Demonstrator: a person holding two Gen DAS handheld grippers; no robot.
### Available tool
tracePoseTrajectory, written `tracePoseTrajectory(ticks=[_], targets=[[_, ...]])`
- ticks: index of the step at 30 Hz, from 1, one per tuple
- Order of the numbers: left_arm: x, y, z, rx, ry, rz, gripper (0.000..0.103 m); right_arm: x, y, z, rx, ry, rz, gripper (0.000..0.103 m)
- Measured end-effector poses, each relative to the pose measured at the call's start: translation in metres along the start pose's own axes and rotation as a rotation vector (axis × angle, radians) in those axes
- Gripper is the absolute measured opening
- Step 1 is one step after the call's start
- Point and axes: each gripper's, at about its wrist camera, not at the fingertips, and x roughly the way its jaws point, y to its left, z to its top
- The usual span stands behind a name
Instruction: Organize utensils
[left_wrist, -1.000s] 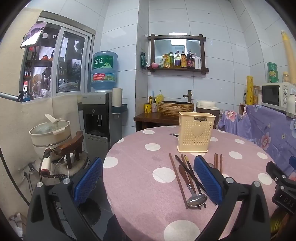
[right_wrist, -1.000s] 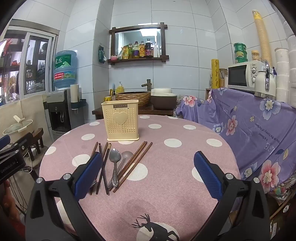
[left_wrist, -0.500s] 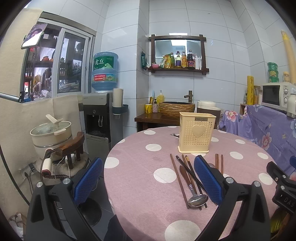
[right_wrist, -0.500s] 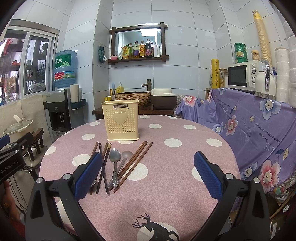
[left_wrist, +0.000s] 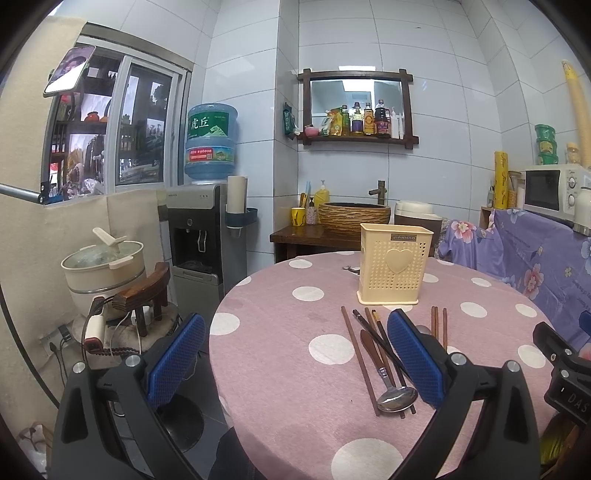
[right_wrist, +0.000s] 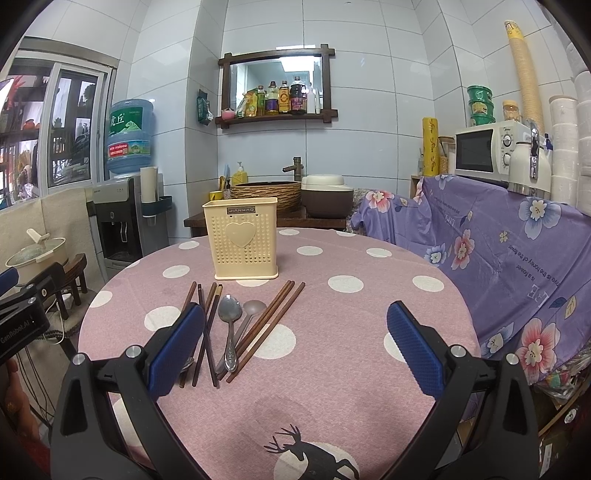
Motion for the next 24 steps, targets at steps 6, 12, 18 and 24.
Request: tracePoseTrajectory(ticks=[6,12,18,24], targets=[[0.001,-0.002,0.001,-0.001,0.002,0.001,0.098,0.0,0.001,0.0,0.0,0.0,-0.001,0.098],[0.001,-0.003,0.002,0.002,0.006,-0.001,0.098,0.001,-0.002,0.001,-0.002,0.003,0.002,0.098],[0.003,-0.004,0.0,0.004,0.009,-0.001,0.098,0.002,0.005,-0.002,-0.005,0.002,0.001,0.098],[0.005,-0.009,0.001,0.004,0.01,0.002,0.098,0.002,0.006,-0.001,-0.006,0.004,0.002,0.098]])
